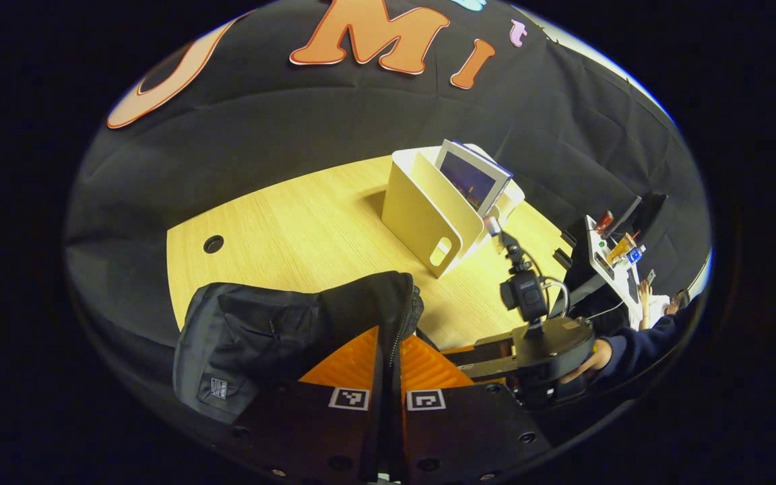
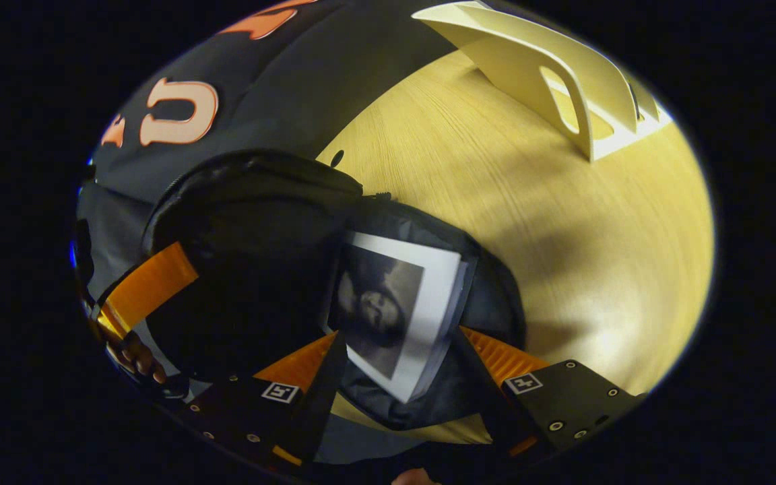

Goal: Open the schoolbag, grab two books from the bookshelf and put them into the schoolbag.

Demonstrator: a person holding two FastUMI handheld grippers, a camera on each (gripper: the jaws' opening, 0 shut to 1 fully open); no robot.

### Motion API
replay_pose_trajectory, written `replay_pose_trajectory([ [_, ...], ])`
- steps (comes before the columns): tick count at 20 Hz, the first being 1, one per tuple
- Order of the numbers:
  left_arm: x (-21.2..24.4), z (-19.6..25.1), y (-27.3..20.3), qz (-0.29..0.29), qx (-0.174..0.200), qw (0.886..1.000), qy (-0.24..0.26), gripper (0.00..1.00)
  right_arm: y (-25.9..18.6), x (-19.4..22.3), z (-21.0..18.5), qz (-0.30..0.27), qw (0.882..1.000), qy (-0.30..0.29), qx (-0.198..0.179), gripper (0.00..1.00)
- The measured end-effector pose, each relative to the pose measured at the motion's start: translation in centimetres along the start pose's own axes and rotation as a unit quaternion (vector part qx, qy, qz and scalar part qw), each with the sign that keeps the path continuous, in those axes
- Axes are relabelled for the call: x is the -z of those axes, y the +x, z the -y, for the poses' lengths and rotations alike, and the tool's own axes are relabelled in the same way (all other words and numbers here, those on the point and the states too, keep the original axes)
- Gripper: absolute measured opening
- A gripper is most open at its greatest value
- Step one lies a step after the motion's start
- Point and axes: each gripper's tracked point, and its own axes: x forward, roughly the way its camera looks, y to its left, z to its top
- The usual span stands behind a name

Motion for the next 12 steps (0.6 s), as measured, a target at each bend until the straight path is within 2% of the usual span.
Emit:
replay_pose_trajectory([
  [8, 0.5, 0.4, 1.1, -0.013, -0.017, 1.0, -0.013, 0.07, -9.4, -5.6, 6.8, 0.009, 0.991, -0.094, 0.096, 0.98],
  [12, 0.6, 0.7, 1.9, -0.018, -0.025, 0.999, -0.018, 0.06, -13.0, -7.7, 8.1, 0.009, 0.985, -0.126, 0.116, 0.98],
])
